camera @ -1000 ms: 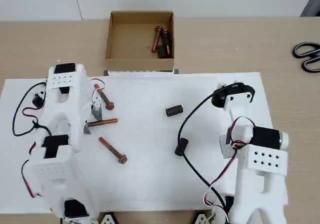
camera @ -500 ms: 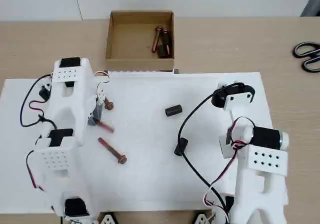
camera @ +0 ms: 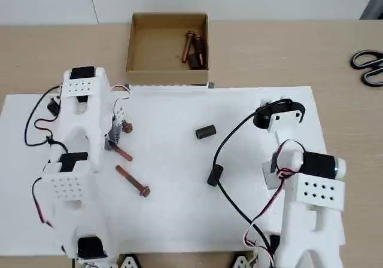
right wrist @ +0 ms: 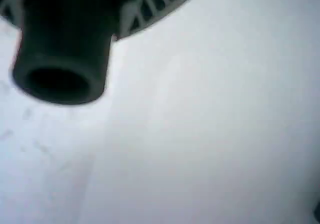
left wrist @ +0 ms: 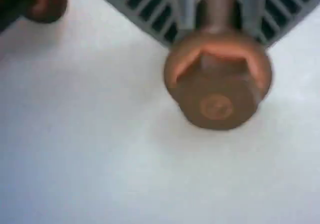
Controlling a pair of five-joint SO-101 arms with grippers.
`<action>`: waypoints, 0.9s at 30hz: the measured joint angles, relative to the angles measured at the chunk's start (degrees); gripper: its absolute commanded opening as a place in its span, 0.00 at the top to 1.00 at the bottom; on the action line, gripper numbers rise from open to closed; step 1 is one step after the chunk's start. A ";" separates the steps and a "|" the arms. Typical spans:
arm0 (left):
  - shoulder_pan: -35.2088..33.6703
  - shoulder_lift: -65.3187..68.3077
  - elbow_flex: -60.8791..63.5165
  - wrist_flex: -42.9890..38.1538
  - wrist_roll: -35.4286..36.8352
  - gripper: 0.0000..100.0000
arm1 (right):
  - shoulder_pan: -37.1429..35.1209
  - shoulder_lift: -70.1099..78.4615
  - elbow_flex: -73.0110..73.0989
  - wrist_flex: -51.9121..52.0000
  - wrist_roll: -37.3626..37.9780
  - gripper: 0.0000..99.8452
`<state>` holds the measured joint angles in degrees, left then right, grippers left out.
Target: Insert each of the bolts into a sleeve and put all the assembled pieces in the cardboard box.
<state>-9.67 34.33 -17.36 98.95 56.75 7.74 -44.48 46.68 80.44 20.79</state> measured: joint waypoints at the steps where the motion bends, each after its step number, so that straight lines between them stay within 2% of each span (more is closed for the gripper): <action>1: 0.09 -0.88 0.00 -0.09 -1.41 0.99 | 0.00 0.00 0.00 0.00 0.00 1.00; 7: 4.04 -13.10 0.00 -0.18 -13.71 0.99 | 0.00 0.00 0.00 0.00 0.00 1.00; 10: 7.12 -20.40 0.44 -0.18 -17.67 0.99 | 0.00 -1.14 0.00 0.00 0.00 1.00; 16: 14.59 -34.11 5.89 0.00 -25.85 0.99 | 0.00 -11.78 -2.20 6.51 0.18 0.99; 21: 19.25 -47.03 12.13 0.18 -31.21 0.99 | 0.00 -23.38 -2.99 10.55 0.18 1.00; 27: 24.53 -64.44 22.59 -0.97 -32.26 1.00 | 0.09 -34.02 -2.02 10.11 0.18 1.00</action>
<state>14.86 -30.11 5.23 97.98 24.48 7.82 -78.51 44.66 90.55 20.97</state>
